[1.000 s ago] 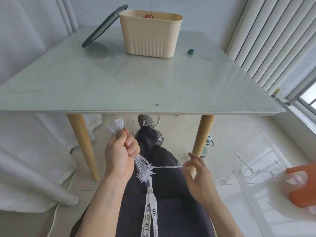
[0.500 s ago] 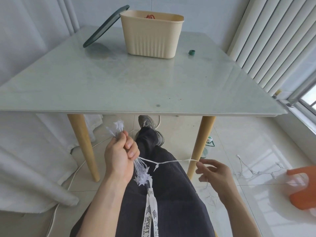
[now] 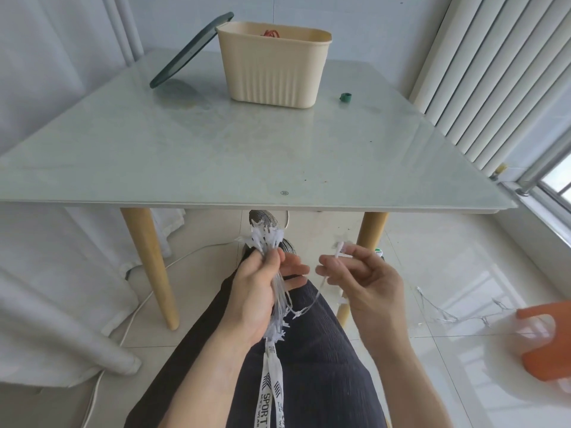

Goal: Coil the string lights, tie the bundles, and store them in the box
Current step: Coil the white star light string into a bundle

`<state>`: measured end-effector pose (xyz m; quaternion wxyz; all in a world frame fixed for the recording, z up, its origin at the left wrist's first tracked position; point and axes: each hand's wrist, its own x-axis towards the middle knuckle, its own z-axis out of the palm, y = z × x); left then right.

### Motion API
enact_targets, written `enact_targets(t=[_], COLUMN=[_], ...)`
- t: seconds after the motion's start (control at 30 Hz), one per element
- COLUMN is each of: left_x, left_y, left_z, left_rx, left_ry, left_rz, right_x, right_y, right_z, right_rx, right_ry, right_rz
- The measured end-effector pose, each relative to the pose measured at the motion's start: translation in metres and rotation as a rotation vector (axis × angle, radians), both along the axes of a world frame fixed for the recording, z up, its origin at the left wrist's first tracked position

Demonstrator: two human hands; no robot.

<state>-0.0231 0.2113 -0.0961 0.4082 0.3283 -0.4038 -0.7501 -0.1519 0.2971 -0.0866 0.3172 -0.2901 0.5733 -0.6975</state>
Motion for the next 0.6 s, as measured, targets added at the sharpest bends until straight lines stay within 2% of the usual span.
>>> enact_targets(t=[0.1, 0.33, 0.43, 0.6], left_x=[-0.003, -0.003, -0.002, -0.001], left_y=[0.007, 0.01, 0.013, 0.011], left_z=[-0.001, -0.003, -0.001, -0.002], left_rx=[-0.06, -0.194, -0.247, -0.212], left_ry=[-0.06, -0.192, -0.217, -0.209], left_rz=[-0.097, -0.143, -0.145, -0.126], right_x=[0.011, 0.019, 0.022, 0.021], right_y=[-0.007, -0.014, -0.015, -0.015], right_z=[-0.001, 0.001, 0.002, 0.005], right_rx=[-0.051, 0.003, 0.045, 0.11], right_ry=[-0.044, 0.1, 0.147, 0.183], right_rz=[0.019, -0.078, -0.056, -0.013])
